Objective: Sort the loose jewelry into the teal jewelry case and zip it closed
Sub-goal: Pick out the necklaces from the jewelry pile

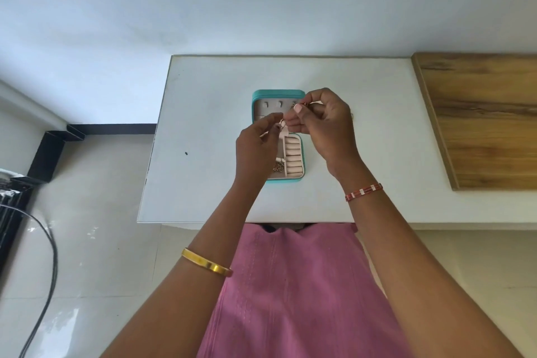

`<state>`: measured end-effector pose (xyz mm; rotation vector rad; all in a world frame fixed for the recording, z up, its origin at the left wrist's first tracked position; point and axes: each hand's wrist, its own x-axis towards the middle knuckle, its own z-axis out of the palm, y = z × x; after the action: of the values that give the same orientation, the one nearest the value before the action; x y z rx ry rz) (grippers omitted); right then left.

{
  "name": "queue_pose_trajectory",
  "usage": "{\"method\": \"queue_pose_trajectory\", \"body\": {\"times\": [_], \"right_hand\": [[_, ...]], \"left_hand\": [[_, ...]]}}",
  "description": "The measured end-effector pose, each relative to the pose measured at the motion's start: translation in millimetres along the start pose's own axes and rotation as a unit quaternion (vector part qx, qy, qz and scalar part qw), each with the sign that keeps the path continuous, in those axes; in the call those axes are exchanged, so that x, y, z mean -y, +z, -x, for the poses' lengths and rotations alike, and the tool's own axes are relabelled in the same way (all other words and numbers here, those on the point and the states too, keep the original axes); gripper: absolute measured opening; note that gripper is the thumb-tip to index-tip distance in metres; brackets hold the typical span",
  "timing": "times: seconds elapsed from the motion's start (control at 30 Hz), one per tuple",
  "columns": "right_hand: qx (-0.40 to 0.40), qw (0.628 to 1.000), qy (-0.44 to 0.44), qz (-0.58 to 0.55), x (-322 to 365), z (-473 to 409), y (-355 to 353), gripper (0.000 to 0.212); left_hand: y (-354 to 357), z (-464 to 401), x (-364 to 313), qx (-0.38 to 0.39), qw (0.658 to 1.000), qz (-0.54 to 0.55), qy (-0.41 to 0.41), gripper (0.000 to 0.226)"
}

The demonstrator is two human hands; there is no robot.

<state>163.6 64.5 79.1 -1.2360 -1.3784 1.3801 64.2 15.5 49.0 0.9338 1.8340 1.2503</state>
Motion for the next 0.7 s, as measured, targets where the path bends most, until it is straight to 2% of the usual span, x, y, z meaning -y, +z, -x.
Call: {"method": "queue_pose_trajectory", "body": {"times": [0.13, 0.3, 0.43, 0.53, 0.7], "right_hand": [[0.012, 1.000, -0.002, -0.016, 17, 6, -2, 0.013], [0.029, 0.999, -0.007, -0.037, 28, 10, -6, 0.006], [0.040, 0.998, -0.022, -0.041, 33, 10, -8, 0.004], [0.017, 0.998, -0.028, -0.048, 34, 8, -14, 0.004], [-0.052, 0.990, -0.009, -0.128, 27, 2, -32, 0.010]], "left_hand": [[-7, -2, -8, 0.014, 1.000, 0.016, 0.015, 0.023], [-7, -1, -15, 0.051, 0.997, 0.013, 0.050, 0.029], [-9, -3, -16, 0.056, 0.997, 0.004, 0.059, 0.015], [-12, -3, -13, 0.055, 0.997, 0.020, 0.043, 0.013], [-24, 2, 1, 0.046, 0.999, 0.024, 0.011, 0.015]]}}
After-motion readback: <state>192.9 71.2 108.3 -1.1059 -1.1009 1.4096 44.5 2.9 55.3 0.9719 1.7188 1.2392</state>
